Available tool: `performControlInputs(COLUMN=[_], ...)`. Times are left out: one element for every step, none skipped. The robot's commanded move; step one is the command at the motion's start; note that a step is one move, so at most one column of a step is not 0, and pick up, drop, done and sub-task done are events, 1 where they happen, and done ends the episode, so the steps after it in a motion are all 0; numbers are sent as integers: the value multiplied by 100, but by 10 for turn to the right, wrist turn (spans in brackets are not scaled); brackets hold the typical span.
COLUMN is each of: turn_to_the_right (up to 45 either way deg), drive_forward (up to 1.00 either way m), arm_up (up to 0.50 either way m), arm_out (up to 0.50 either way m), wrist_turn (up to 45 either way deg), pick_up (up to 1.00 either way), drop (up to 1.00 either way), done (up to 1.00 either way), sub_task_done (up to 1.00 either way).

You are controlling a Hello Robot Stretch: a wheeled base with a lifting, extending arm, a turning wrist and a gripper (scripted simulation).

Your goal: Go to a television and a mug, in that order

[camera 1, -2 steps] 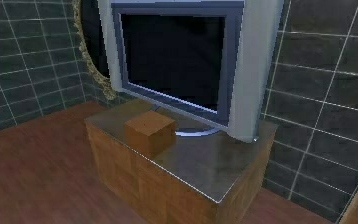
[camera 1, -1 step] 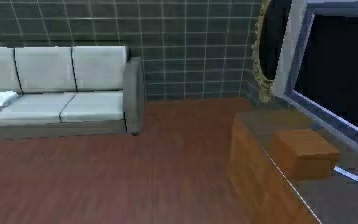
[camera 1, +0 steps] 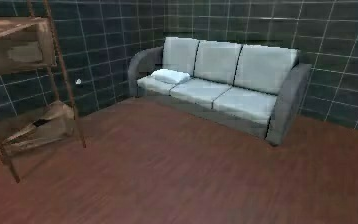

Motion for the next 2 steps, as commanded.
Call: performControlInputs(turn_to_the_right=[-450,-270], drive_forward=[0,0], arm_up=[0,0], arm_out=[0,0], wrist_turn=[0,0], pick_up=[0,0], drop=[0,0], done=[0,0], sub_task_done=[0,0])
